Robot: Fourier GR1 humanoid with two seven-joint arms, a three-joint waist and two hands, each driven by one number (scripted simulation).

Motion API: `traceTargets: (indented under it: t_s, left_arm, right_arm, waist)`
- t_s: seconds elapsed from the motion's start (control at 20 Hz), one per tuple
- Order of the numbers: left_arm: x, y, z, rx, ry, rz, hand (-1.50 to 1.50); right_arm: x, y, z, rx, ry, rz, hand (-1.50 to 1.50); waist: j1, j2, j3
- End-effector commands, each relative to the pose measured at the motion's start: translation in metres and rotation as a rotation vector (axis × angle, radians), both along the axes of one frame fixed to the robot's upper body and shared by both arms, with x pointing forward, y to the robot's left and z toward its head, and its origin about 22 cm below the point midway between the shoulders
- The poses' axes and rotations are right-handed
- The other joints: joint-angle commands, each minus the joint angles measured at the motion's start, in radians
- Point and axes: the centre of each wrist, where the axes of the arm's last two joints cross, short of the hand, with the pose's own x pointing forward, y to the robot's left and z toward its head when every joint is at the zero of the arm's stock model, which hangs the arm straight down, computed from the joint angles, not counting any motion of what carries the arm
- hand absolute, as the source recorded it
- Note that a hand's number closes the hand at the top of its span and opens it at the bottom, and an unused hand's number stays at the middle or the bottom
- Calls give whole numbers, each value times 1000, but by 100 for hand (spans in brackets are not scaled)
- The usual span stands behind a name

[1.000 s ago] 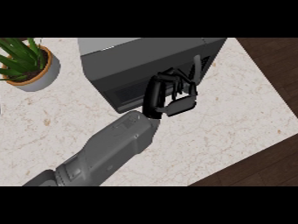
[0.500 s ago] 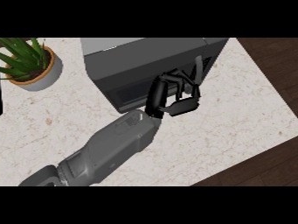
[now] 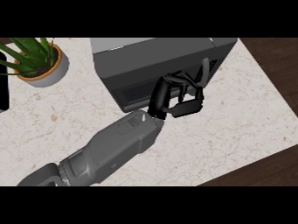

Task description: Pick up the milk, place it into the microwave and close the microwave

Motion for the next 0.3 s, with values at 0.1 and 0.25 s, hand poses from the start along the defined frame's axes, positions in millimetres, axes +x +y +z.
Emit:
traceTargets:
  t_s: [0.1,0.25]
  left_arm:
    - [12,40,-40,43,161,234,-150]
    - [11,40,-42,36,166,224,-150]
  right_arm:
    - [-8,-5,7,-14,-3,-6,-150]
    - [-12,-9,7,-6,14,-22,-150]
  waist:
    - [42,-1,-4]
    - [45,0,-4]
